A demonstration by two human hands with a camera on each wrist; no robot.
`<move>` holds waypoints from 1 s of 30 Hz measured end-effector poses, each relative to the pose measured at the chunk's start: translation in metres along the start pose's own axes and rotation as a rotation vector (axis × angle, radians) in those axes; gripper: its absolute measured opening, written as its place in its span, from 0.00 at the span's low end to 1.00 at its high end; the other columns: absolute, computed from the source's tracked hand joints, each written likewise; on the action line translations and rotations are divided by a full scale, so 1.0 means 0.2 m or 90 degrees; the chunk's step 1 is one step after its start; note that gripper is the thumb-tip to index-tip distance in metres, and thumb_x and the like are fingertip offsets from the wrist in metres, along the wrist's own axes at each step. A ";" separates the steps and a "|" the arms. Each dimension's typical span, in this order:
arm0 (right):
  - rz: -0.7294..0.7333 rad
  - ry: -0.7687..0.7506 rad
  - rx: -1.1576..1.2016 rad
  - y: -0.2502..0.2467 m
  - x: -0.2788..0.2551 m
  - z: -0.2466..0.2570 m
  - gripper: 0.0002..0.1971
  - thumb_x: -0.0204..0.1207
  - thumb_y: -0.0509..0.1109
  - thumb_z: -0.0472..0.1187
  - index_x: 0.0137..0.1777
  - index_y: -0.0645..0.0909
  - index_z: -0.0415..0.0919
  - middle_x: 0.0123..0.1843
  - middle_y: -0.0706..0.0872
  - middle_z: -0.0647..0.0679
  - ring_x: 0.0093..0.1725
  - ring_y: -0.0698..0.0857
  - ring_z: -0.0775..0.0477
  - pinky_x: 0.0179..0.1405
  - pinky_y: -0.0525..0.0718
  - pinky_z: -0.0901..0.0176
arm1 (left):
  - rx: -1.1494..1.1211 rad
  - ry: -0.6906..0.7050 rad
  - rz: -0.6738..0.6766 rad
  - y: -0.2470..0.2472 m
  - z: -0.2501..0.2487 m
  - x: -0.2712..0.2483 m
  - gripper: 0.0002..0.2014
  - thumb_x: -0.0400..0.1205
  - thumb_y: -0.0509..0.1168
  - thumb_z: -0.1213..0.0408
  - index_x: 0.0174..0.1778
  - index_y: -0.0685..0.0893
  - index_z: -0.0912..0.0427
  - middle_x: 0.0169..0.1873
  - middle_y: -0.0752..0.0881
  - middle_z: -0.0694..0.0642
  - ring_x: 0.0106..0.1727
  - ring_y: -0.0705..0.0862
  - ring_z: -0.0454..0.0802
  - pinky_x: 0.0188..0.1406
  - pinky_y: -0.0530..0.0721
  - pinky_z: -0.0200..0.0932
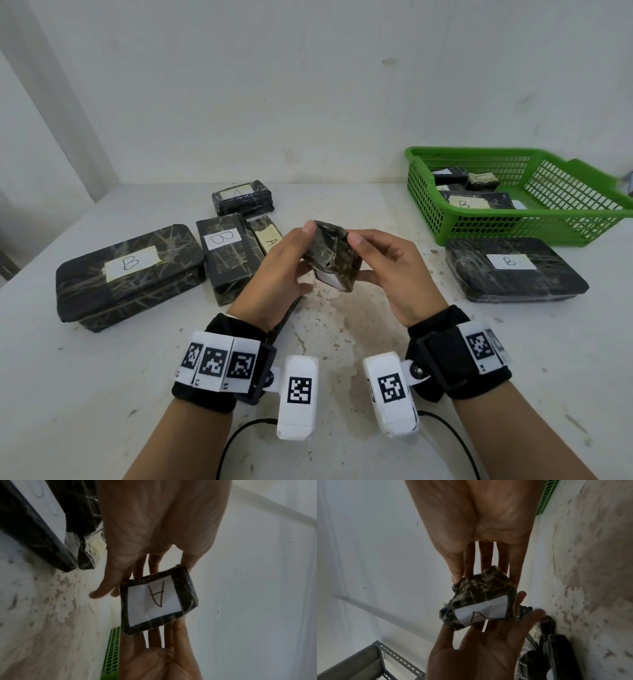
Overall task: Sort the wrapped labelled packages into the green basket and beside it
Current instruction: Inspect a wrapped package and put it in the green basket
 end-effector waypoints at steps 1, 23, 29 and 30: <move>-0.019 0.001 -0.013 0.00 0.00 0.00 0.13 0.76 0.70 0.45 0.53 0.89 0.39 0.45 0.92 0.48 0.47 0.89 0.53 0.43 0.90 0.53 | 0.032 0.004 0.009 0.00 0.01 0.00 0.32 0.71 0.66 0.33 0.63 0.83 0.52 0.55 0.89 0.51 0.59 0.86 0.51 0.63 0.79 0.63; -0.031 0.101 0.073 -0.10 0.05 0.16 0.14 0.74 0.74 0.32 0.59 0.84 0.33 0.48 0.90 0.43 0.43 0.88 0.50 0.45 0.90 0.60 | -0.217 0.058 -0.085 0.10 -0.05 0.02 0.21 0.84 0.61 0.53 0.59 0.83 0.70 0.52 0.87 0.67 0.50 0.90 0.58 0.48 0.91 0.52; -0.081 0.074 0.020 -0.30 0.04 0.34 0.18 0.71 0.78 0.37 0.60 0.86 0.34 0.52 0.90 0.42 0.47 0.89 0.47 0.47 0.90 0.60 | -0.137 0.042 -0.023 0.28 -0.16 0.09 0.27 0.76 0.69 0.55 0.63 0.82 0.75 0.53 0.87 0.68 0.48 0.90 0.61 0.48 0.91 0.47; -0.086 0.068 0.013 -0.35 0.03 0.35 0.22 0.68 0.79 0.41 0.61 0.86 0.34 0.54 0.91 0.42 0.50 0.89 0.45 0.51 0.89 0.58 | -0.136 0.043 -0.023 0.32 -0.16 0.11 0.26 0.78 0.69 0.58 0.63 0.81 0.78 0.53 0.86 0.69 0.47 0.90 0.60 0.49 0.91 0.46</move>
Point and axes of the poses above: each hand's wrist, its own x-axis towards the middle knuckle, its own y-axis out of the palm, z = x × y, the point moved 3 cm from there along x, towards the middle knuckle
